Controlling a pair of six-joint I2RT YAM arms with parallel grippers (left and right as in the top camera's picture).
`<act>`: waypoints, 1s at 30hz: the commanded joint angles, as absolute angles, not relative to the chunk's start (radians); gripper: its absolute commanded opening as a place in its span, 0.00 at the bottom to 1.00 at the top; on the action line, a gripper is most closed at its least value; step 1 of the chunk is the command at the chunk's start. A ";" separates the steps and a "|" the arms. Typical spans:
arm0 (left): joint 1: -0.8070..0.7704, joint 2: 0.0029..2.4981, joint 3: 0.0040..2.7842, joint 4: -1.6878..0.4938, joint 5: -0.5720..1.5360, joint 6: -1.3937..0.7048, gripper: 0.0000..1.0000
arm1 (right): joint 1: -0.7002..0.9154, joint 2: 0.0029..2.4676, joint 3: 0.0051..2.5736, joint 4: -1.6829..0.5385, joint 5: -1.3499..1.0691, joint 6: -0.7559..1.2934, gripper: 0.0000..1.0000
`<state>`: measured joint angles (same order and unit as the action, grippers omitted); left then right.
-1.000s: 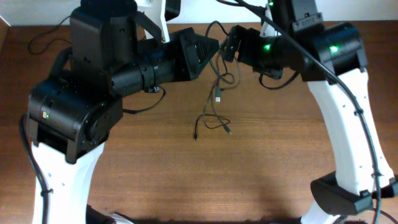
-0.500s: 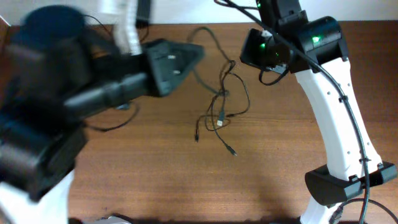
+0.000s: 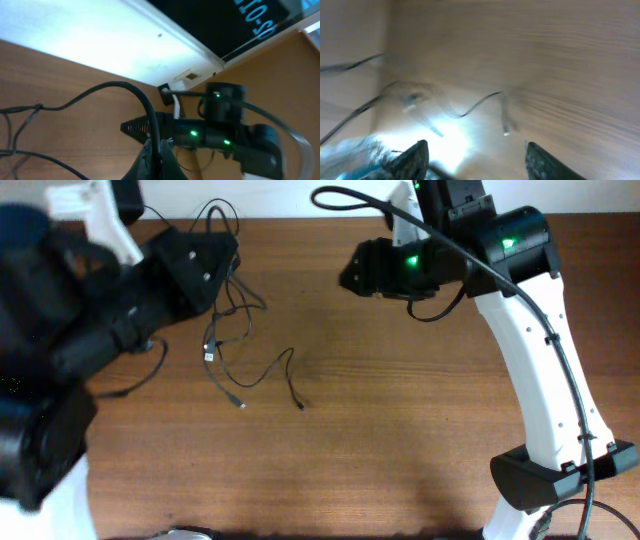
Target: Untangle cables
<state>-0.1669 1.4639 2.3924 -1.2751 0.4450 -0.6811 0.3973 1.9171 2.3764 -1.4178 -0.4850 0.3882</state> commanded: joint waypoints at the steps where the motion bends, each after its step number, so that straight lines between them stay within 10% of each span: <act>1: -0.161 1.486 2.400 -1.266 0.490 -0.707 0.00 | 0.402 1.913 2.377 -1.370 -0.738 0.323 0.66; 30: -0.161 1.497 2.400 -1.118 0.501 -1.069 0.00 | 0.708 1.922 2.376 -0.995 -0.215 0.795 0.74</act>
<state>-0.1669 1.5017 2.3920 -1.1278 0.4843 -1.0428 0.6842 1.9175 2.3760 -0.9970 -0.3115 0.7238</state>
